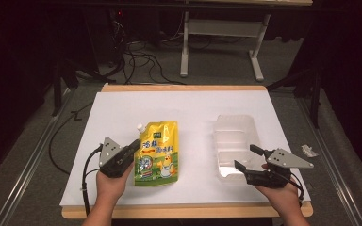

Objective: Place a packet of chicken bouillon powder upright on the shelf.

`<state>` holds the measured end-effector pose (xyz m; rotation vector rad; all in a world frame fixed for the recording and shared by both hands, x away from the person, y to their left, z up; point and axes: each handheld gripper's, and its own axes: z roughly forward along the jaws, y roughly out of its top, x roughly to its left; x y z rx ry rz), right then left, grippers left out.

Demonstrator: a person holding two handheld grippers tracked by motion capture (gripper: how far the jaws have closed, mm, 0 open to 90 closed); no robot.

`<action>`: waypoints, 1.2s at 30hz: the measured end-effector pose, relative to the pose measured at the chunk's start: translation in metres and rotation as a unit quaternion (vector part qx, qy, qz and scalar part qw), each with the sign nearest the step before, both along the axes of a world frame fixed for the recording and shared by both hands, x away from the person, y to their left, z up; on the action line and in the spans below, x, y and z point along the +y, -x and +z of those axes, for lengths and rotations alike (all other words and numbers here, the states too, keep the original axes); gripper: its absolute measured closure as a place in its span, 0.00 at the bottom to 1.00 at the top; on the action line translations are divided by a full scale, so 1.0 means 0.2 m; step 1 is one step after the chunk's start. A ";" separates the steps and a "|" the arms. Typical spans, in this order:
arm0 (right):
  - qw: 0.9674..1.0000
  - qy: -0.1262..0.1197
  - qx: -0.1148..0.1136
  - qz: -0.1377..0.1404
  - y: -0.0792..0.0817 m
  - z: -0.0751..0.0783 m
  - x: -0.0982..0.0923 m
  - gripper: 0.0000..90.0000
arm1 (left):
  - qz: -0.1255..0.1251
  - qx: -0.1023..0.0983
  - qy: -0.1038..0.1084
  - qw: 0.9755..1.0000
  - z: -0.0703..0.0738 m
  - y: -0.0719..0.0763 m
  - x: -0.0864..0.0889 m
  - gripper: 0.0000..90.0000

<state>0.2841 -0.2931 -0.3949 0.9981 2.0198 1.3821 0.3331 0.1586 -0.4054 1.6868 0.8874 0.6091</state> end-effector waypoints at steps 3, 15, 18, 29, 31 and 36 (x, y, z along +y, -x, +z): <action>1.000 -0.002 0.009 0.004 -0.01 0.00 0.03 0.19 | -0.005 -0.006 -0.001 1.000 0.01 0.03 0.00 1.00; 0.998 -0.019 0.026 0.044 -0.07 0.03 0.25 0.18 | -0.024 -0.036 -0.005 0.999 0.04 0.13 0.00 1.00; 0.998 -0.017 0.027 0.054 -0.10 0.04 0.33 0.18 | -0.032 -0.043 -0.005 0.999 0.04 0.16 0.01 1.00; 0.994 -0.047 0.051 0.086 -0.22 0.05 0.57 0.17 | -0.057 -0.067 -0.018 0.996 0.05 0.26 0.01 1.00; 0.993 -0.049 0.056 0.092 -0.24 0.05 0.61 0.17 | -0.059 -0.070 -0.021 0.996 0.05 0.27 0.01 1.00; 0.991 -0.048 0.071 0.105 -0.28 0.03 0.73 0.18 | -0.067 -0.076 -0.023 0.995 0.06 0.29 0.01 1.00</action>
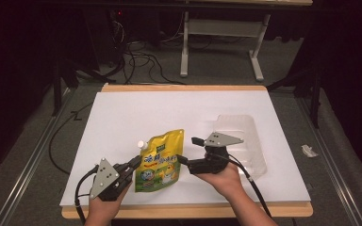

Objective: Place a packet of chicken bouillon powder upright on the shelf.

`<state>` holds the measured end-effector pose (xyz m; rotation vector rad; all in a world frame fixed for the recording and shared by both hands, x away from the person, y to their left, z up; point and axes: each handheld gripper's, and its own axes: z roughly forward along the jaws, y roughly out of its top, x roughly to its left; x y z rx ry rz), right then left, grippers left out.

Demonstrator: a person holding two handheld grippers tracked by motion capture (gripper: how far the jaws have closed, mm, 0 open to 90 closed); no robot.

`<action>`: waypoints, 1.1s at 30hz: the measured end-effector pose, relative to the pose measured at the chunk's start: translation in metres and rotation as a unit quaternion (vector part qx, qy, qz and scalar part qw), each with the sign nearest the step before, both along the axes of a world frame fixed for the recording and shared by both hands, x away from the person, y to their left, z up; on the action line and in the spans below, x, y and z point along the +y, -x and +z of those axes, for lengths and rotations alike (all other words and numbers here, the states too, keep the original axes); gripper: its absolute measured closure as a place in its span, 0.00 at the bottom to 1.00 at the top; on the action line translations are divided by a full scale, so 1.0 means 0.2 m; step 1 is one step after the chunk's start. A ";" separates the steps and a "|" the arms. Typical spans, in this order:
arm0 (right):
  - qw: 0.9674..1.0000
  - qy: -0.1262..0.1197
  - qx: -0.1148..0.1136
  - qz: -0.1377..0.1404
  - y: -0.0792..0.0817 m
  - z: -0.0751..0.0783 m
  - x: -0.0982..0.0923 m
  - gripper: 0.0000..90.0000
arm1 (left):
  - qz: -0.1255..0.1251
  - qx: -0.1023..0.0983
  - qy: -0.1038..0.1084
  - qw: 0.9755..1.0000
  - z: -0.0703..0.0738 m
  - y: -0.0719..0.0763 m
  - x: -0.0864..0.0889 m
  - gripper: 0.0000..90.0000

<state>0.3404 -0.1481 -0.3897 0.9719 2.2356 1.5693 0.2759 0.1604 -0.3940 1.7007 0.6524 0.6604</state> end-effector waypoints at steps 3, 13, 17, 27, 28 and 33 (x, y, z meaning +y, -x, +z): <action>1.000 0.000 0.018 0.005 -0.04 -0.02 0.05 0.18 | -0.003 -0.003 -0.002 1.000 0.00 0.00 0.00 1.00; 0.998 -0.005 0.052 0.033 -0.08 -0.05 0.12 0.44 | -0.002 -0.001 0.000 1.000 0.00 0.00 0.00 1.00; 0.998 -0.003 0.048 0.031 -0.06 -0.04 0.10 0.61 | 0.003 0.004 0.001 1.000 -0.01 -0.01 0.01 1.00; 1.000 0.007 0.000 0.027 0.04 0.00 0.00 0.97 | 0.010 0.022 -0.002 1.000 -0.03 -0.10 -0.06 1.00; 1.000 0.008 -0.005 0.025 0.05 0.01 -0.01 0.97 | 0.010 0.023 -0.002 1.000 -0.04 -0.11 -0.07 1.00; 0.999 0.018 -0.026 0.019 0.10 0.03 -0.08 0.98 | 0.005 0.030 -0.013 0.999 -0.06 -0.17 -0.15 1.00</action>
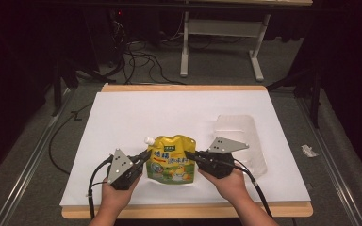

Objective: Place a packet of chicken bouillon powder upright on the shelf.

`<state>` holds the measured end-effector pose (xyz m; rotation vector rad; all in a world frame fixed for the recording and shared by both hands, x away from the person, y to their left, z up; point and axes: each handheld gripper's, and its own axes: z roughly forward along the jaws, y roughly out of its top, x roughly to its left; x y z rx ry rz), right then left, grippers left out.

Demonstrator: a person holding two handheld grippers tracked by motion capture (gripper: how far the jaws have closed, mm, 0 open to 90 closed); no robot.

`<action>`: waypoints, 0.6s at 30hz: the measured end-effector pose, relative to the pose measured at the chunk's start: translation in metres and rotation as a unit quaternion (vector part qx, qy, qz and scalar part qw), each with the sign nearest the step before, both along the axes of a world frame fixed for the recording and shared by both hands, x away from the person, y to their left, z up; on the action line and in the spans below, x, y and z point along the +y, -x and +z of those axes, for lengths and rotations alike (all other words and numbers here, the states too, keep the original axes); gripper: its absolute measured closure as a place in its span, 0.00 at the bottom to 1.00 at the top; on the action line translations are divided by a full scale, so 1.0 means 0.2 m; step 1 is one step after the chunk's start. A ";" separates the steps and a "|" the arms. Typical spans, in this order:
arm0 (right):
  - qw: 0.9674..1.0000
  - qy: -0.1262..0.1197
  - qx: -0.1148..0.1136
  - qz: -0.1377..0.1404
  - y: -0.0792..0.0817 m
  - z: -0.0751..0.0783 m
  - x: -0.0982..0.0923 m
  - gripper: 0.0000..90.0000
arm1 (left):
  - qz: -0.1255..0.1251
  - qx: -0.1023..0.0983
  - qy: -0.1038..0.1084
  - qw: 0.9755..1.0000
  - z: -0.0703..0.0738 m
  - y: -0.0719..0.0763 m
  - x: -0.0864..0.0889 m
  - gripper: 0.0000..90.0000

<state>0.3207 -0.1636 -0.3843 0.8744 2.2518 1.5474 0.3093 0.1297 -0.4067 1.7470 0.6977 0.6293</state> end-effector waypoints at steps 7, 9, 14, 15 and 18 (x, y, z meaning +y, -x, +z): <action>1.000 0.001 -0.009 0.002 0.06 -0.03 -0.07 0.98 | -0.015 0.009 -0.008 1.000 -0.03 -0.01 -0.05 1.00; 1.000 -0.005 -0.012 0.008 0.07 -0.04 -0.07 0.98 | -0.015 0.013 -0.002 1.000 -0.03 -0.01 -0.05 1.00; 0.999 -0.022 0.006 0.023 0.08 -0.06 -0.08 0.83 | -0.018 0.025 0.016 0.999 -0.04 -0.01 -0.05 0.98; 0.999 -0.022 0.009 0.025 0.07 -0.06 -0.07 0.81 | -0.018 0.027 0.019 0.999 -0.04 -0.01 -0.05 0.98; 0.999 -0.024 0.021 0.035 0.05 -0.07 -0.05 0.73 | -0.019 0.032 0.024 0.999 -0.04 -0.01 -0.05 0.96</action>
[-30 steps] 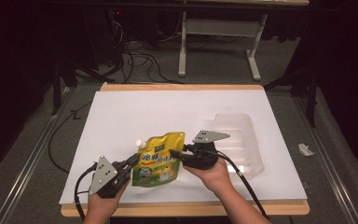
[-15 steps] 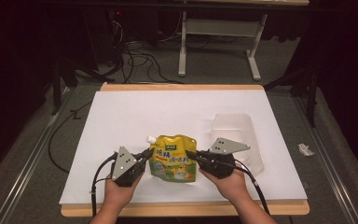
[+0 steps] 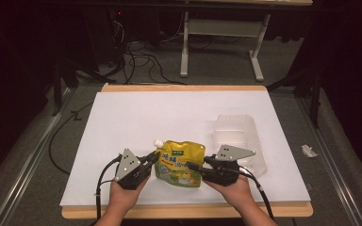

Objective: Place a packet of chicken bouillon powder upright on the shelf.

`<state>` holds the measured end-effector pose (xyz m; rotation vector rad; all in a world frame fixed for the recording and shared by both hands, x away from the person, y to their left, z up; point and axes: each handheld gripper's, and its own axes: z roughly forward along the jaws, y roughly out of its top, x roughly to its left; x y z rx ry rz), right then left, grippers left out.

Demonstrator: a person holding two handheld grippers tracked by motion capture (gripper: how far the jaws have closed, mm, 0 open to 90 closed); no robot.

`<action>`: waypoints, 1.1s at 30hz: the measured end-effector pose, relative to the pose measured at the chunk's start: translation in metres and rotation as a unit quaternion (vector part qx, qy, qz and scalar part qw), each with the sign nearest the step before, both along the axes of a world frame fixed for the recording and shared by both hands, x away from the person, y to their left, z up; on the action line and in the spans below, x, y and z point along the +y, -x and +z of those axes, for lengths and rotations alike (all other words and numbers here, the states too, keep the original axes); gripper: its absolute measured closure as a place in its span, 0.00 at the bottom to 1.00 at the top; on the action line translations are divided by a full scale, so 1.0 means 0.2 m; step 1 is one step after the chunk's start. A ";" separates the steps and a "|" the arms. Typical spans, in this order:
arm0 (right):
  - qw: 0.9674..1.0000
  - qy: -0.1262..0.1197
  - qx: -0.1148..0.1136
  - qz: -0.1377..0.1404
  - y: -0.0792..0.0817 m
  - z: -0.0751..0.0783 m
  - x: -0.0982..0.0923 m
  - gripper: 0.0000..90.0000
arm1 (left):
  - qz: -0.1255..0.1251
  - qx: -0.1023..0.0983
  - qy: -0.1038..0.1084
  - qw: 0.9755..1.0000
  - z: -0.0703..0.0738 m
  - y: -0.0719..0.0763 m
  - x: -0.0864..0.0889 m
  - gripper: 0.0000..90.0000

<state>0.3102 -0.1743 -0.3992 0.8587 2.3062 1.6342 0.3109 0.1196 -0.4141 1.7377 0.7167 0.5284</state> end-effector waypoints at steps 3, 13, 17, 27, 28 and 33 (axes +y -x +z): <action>1.000 0.009 0.004 0.009 -0.01 -0.01 0.04 0.73 | 0.002 0.002 0.002 1.000 0.00 0.00 0.00 0.93; 0.998 0.049 0.008 0.025 -0.04 -0.07 0.12 0.82 | 0.007 0.019 -0.019 1.000 -0.02 -0.01 0.02 0.73; 0.999 0.044 0.010 0.027 -0.04 -0.07 0.13 0.89 | 0.007 0.025 -0.018 1.000 -0.03 -0.01 0.05 0.64; 0.999 0.019 -0.005 0.032 -0.04 -0.05 0.12 1.00 | 0.015 0.025 -0.003 1.000 -0.03 -0.01 0.14 0.56; 0.999 0.019 -0.005 0.032 -0.04 -0.05 0.12 1.00 | 0.016 0.026 -0.003 1.000 -0.03 -0.01 0.15 0.56; 0.999 0.015 -0.018 0.027 -0.04 0.00 0.09 1.00 | 0.027 0.035 -0.009 0.999 -0.05 -0.02 0.18 0.53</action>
